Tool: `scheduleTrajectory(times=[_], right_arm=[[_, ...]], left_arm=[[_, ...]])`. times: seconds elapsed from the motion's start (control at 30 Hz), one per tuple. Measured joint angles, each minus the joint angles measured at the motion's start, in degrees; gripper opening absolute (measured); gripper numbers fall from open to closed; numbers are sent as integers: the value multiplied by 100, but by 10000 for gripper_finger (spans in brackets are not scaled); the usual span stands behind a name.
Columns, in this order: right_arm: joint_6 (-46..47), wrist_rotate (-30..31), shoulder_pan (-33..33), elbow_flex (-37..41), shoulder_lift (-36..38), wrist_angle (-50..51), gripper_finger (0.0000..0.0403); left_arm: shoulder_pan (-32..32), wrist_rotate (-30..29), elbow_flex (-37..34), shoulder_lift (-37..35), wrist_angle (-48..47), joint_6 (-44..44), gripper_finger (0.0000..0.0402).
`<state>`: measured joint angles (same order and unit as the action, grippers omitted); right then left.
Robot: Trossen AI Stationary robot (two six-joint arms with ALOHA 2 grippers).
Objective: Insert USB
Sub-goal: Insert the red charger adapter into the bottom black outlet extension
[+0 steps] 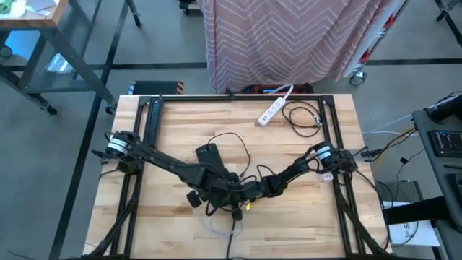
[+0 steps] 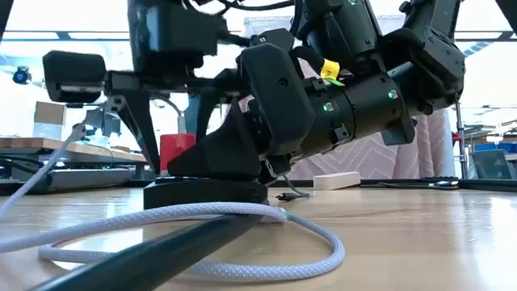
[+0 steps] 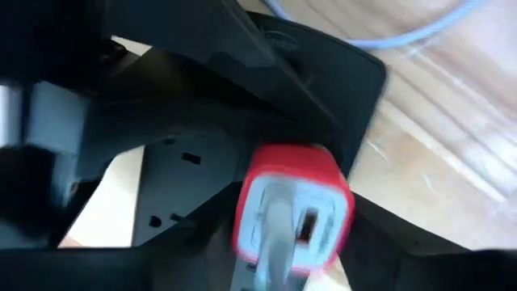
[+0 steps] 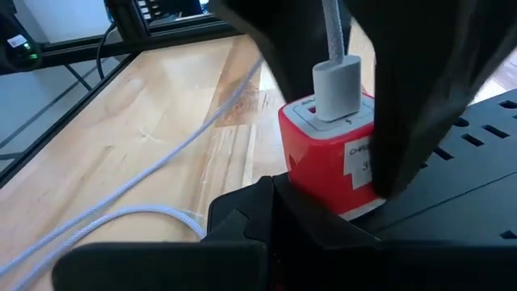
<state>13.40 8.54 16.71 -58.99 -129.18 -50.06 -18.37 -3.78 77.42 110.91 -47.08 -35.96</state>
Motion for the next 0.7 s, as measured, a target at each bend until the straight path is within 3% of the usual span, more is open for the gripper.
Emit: scheduleTrajectory(times=[0.33,0.7], right_arm=[[101,-109,-11,4,0,9,0],[167,-111,-9,6,0,9,0]], left_arm=[[-20,19,153,-567,-324,413,215],[-59,-6,151,-595,-178,513,179]])
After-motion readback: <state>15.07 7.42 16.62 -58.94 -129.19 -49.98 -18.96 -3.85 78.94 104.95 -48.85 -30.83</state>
